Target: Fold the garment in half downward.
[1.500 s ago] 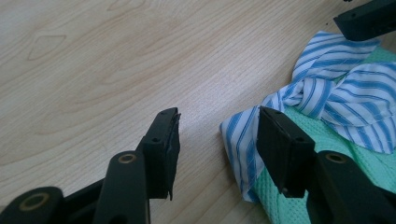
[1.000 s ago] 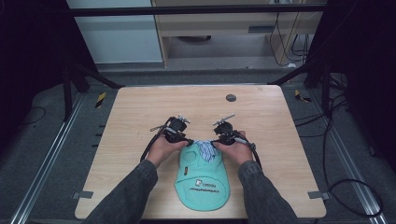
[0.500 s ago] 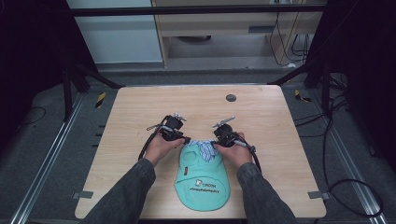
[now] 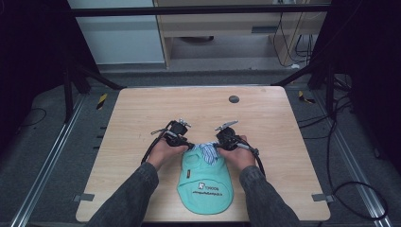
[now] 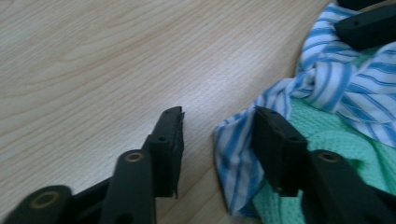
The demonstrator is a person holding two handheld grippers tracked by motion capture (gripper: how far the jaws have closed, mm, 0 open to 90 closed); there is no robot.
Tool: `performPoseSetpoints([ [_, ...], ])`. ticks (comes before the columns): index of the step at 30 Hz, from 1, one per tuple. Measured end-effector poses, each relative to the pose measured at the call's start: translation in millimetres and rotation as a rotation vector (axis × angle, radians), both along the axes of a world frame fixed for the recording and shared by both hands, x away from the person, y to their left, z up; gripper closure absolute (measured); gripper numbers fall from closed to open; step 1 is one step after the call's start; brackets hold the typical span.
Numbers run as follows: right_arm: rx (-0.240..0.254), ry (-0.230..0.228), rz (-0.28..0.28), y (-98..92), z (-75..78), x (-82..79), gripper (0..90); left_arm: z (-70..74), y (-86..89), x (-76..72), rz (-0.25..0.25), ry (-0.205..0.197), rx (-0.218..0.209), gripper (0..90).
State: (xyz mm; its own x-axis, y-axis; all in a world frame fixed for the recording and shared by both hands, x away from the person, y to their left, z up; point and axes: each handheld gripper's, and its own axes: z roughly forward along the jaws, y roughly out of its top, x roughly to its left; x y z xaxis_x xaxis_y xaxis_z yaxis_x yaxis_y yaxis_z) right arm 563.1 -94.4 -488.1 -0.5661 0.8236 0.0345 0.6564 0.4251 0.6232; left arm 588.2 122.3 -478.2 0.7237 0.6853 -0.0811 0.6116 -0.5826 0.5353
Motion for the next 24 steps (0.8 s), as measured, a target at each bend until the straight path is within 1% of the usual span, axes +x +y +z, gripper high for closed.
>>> performPoseSetpoints([
  [1,0.001,0.001,0.001,-0.1,0.0,-0.3,68.8,-0.2,-0.7,-1.5,-0.010,0.002,-0.007,62.8],
  [2,0.002,0.002,0.002,0.1,0.0,-0.5,70.3,-0.5,-0.9,-2.8,-0.022,0.008,-0.016,69.8],
  [4,0.007,0.002,0.005,0.4,0.0,-0.5,71.7,-1.0,-0.8,-3.8,-0.028,0.008,-0.023,76.9],
  [5,0.010,0.013,0.009,1.0,0.7,-0.5,76.0,-2.3,-0.3,-5.3,-0.028,0.010,-0.046,79.3],
  [7,0.009,0.015,0.014,1.7,1.0,-0.5,77.5,-2.6,0.3,-5.7,-0.028,0.013,-0.052,82.0],
  [9,-0.010,0.026,0.031,4.0,2.8,-0.2,81.9,-2.4,0.2,-6.9,-0.034,0.008,-0.052,83.0],
  [11,-0.035,0.025,0.066,5.7,4.7,-0.2,83.4,-1.1,0.7,-7.1,-0.044,0.005,-0.042,84.4],
  [12,-0.033,0.030,0.070,5.5,5.9,-0.3,83.5,0.0,1.2,-7.3,-0.043,-0.001,-0.039,84.6],
  [13,-0.024,0.026,0.073,4.6,7.7,-0.6,83.7,2.4,2.3,-7.3,-0.054,-0.011,-0.031,84.9],
  [14,-0.019,0.018,0.083,4.3,10.7,-2.1,83.8,5.3,3.1,-7.7,-0.055,-0.020,-0.034,85.0],
  [15,-0.024,-0.005,0.095,4.0,16.3,-5.7,83.8,12.0,4.6,-8.4,-0.063,-0.034,-0.040,85.2],
  [16,-0.023,-0.012,0.099,4.1,18.8,-7.4,83.7,12.0,4.6,-8.4,-0.063,-0.034,-0.040,85.2],
  [17,-0.020,-0.027,0.104,3.7,21.6,-9.3,83.7,20.5,4.5,-10.3,-0.074,-0.050,-0.036,85.2],
  [18,-0.018,-0.037,0.109,2.7,25.0,-11.5,83.7,23.6,4.4,-11.3,-0.074,-0.056,-0.037,85.2],
  [19,-0.018,-0.037,0.109,2.7,25.0,-11.5,83.7,23.6,4.4,-11.3,-0.074,-0.056,-0.037,85.2],
  [20,-0.006,-0.053,0.112,0.4,32.5,-17.0,83.7,32.6,3.8,-14.2,-0.084,-0.078,-0.038,85.2],
  [22,0.000,-0.067,0.115,-2.2,38.1,-21.7,83.8,39.7,2.4,-17.5,-0.099,-0.096,-0.037,85.3],
  [23,0.000,-0.067,0.115,-2.2,38.1,-21.7,83.8,39.7,2.4,-17.5,-0.099,-0.096,-0.037,85.3],
  [24,0.002,-0.072,0.115,-3.4,40.9,-24.7,83.8,43.2,1.4,-19.8,-0.103,-0.108,-0.036,85.3],
])
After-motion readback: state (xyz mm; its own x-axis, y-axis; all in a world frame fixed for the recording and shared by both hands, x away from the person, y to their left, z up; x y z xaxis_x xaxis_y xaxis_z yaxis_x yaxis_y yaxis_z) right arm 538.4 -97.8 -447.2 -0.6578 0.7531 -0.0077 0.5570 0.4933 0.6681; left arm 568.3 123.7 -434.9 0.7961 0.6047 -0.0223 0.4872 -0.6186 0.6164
